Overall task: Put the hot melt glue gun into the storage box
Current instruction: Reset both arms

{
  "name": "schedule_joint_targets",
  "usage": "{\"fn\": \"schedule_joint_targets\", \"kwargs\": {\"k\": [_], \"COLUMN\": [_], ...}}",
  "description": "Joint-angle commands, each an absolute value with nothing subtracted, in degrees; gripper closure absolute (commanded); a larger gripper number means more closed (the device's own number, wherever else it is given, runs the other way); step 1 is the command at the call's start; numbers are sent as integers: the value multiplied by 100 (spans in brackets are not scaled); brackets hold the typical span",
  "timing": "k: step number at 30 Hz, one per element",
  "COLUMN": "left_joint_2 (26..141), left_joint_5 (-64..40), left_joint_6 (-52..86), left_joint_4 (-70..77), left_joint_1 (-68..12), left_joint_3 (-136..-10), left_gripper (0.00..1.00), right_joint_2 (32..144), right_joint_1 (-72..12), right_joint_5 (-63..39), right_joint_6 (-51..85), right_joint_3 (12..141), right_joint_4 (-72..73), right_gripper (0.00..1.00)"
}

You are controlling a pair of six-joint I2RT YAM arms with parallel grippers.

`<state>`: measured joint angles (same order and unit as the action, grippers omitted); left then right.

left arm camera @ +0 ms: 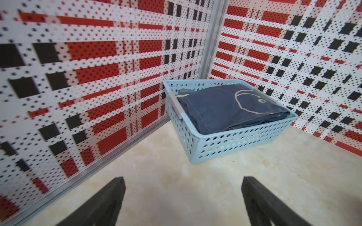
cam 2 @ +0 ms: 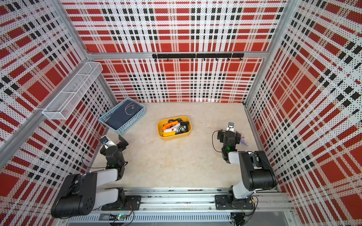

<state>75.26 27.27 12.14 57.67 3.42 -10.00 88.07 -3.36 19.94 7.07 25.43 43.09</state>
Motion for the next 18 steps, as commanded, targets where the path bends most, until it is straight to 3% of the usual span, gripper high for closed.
{"fn": "schedule_joint_targets", "kwargs": {"k": [1, 5, 8, 10, 18], "left_joint_2": [8029, 8711, 8658, 8741, 8783], "left_joint_5": [2433, 2688, 2542, 2280, 2661], "left_joint_6": [839, 302, 336, 246, 86], "left_joint_4": [6663, 6895, 6884, 7163, 7754], "left_joint_1": [22, -472, -414, -400, -622], "left_joint_3": [-1300, -1565, -1505, -1378, -1090], "left_gripper": [1, 1, 1, 1, 1], "right_joint_2": [8710, 8643, 8940, 8804, 8808], "right_joint_1": [-246, -232, -246, -277, -274], "right_joint_5": [1615, 1452, 1286, 1376, 1370], "right_joint_6": [656, 616, 466, 522, 505], "right_joint_3": [2422, 2143, 1638, 1795, 1736], "right_joint_4": [4810, 5252, 6513, 5949, 6120], "right_gripper": [0, 0, 0, 0, 0]}}
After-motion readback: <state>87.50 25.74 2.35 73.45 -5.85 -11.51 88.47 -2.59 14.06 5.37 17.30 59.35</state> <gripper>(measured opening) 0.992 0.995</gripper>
